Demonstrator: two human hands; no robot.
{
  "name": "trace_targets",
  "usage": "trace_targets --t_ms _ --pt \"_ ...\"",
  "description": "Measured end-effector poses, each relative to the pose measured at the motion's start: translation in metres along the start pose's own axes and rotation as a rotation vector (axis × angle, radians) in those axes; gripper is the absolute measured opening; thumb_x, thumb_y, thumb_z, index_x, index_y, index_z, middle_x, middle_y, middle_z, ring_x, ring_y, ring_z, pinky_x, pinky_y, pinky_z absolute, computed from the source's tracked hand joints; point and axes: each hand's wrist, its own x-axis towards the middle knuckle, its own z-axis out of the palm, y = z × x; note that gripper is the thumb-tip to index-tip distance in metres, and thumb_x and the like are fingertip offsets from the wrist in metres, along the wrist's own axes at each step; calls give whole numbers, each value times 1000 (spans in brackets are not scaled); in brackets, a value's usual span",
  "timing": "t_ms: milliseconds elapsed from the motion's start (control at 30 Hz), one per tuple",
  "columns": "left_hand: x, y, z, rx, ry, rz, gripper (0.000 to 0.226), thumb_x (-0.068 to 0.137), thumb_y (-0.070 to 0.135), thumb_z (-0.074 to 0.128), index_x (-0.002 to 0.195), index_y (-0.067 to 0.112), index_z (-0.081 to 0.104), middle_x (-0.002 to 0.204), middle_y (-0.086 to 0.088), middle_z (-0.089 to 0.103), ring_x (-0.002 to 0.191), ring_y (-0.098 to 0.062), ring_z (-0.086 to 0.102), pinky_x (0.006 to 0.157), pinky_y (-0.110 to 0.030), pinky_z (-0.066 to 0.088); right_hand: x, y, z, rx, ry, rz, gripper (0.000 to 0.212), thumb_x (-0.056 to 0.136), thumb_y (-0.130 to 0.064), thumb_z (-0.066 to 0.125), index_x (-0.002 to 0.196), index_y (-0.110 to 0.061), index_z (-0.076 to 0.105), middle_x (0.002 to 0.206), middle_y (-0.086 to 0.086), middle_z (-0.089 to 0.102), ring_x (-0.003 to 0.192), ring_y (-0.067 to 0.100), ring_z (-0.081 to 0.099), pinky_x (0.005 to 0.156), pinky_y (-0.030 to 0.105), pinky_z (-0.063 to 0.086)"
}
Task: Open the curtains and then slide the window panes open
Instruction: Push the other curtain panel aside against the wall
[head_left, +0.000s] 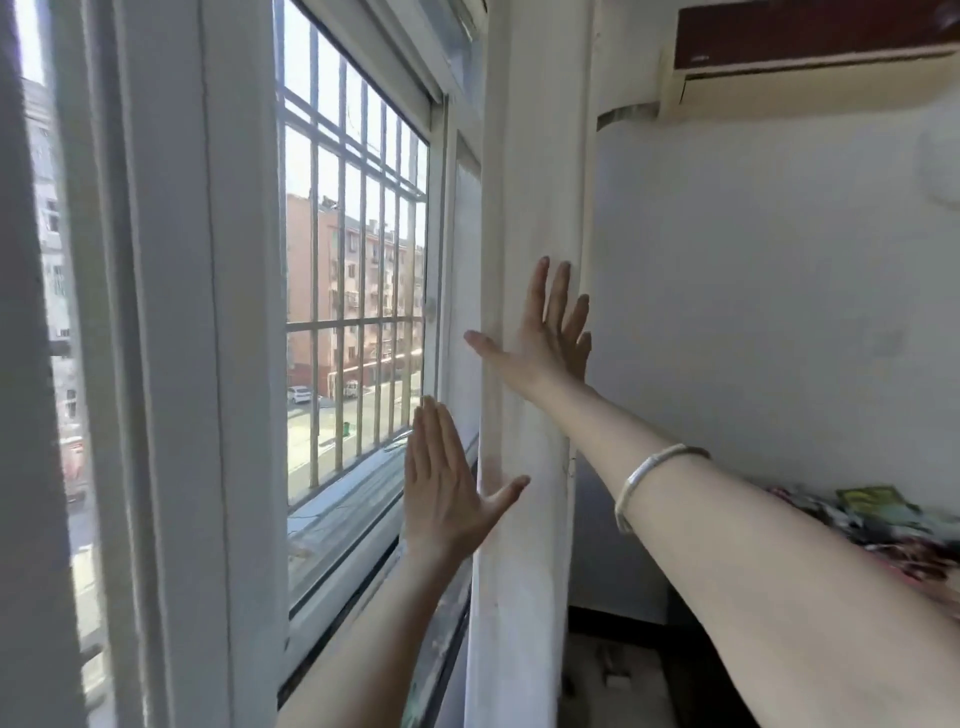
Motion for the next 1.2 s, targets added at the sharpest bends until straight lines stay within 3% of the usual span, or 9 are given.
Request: trace_targets --t_ms 133,267,400,533,667,867,1000,1100,1200 --pt "26 4 30 -77 -35 -7 114 69 76 38 122 10 -38 136 -5 -37 127 -19 -35 110 -32 -15 22 -1 19 -34 21 54 108 76 -64 51 140 -26 -26 151 -1 -31 141 37 -17 111 57 8" --pt "50 9 67 -98 -46 6 112 71 74 35 126 6 -34 136 -8 -36 125 -21 -36 110 -32 -14 48 15 37 -41 44 63 93 86 -52 47 142 -26 -23 151 -1 -31 140 39 -15 110 59 9" --pt "76 11 104 -158 7 -21 96 84 60 35 123 10 -37 139 -8 -35 127 -18 -35 110 -30 -14 79 41 54 -110 56 70 79 93 -44 37 143 -24 -21 153 1 -28 141 41 -11 109 59 14" --pt "115 13 148 -156 66 -36 75 94 39 28 125 7 -33 151 -18 -19 138 -25 -21 111 -32 -12 118 76 77 -154 59 50 70 95 -41 30 143 -25 -20 153 -1 -26 141 39 -11 109 59 13" --pt "150 22 185 -166 76 -30 70 96 35 24 123 7 -33 149 -15 -23 134 -25 -25 112 -33 -10 159 104 96 -162 67 7 67 96 -38 28 144 -25 -18 154 -1 -24 141 39 -11 109 58 12" --pt "197 33 253 -98 82 -22 66 80 49 -10 126 5 -30 151 -19 -17 137 -30 -21 105 -30 -26 216 163 131 -181 37 4 66 97 -35 27 144 -23 -18 154 -2 -24 141 39 -12 110 58 11" --pt "225 33 304 -130 198 10 74 88 36 9 115 4 -52 150 -23 2 138 -35 0 100 -29 -30 256 203 161 -182 19 48 64 98 -32 26 144 -23 -16 154 -2 -23 141 39 -13 111 56 10" --pt "253 36 340 -71 296 95 78 87 31 21 126 -4 -38 142 -22 34 131 -35 34 103 -34 -19 286 228 184 -195 15 71 64 98 -32 27 145 -22 -15 154 0 -22 141 40 -13 112 56 8" --pt "286 36 374 -175 208 29 73 93 27 30 129 -7 -23 148 -21 9 137 -39 14 98 -24 -31 317 253 203 -231 32 91 63 98 -32 27 145 -21 -15 155 0 -21 140 41 -12 111 57 8"
